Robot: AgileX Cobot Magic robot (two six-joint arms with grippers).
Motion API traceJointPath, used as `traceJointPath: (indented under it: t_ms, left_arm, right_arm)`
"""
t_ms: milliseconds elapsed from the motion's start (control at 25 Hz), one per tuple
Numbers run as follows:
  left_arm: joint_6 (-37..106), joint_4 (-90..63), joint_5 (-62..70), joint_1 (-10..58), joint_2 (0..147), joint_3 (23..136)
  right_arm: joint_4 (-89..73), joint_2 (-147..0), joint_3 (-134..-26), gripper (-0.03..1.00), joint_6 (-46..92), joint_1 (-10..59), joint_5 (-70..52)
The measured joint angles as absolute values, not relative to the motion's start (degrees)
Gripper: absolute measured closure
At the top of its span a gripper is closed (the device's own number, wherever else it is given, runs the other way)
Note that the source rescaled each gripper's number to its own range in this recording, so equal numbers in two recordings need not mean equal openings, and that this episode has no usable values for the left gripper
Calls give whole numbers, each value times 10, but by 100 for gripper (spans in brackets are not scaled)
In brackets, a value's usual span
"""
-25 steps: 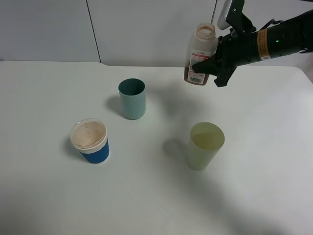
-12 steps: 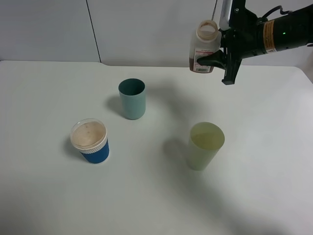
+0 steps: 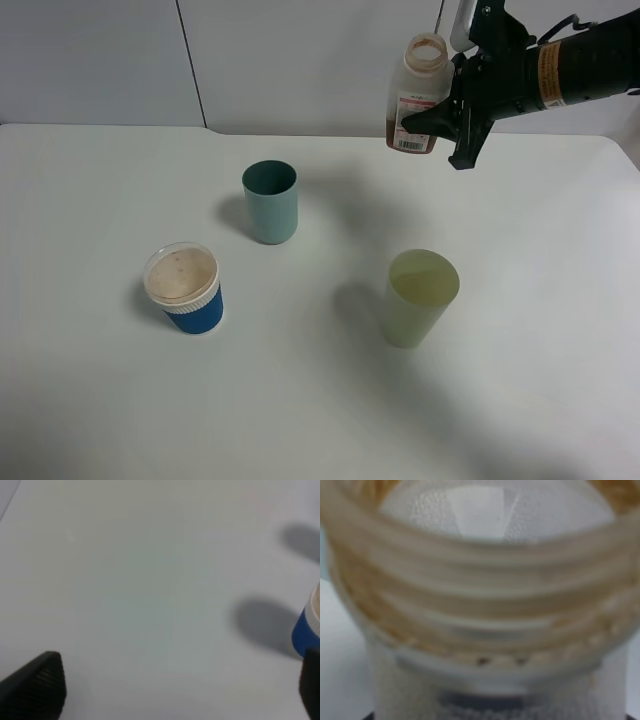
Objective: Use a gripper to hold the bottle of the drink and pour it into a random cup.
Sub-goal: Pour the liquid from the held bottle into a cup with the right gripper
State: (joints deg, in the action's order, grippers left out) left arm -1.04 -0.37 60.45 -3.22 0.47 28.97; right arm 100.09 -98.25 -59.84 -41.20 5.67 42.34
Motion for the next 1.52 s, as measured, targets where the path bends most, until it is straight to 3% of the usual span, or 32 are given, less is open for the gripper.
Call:
traceJointPath:
  t_ms: [480, 1520]
  left_arm:
    - [-10, -4, 605, -32, 5, 290]
    - [-10, -4, 605, -32, 5, 290]
  right_arm:
    - [1001, -991, -598, 96, -228, 64, 484]
    - [1001, -995, -598, 96, -118, 87, 507]
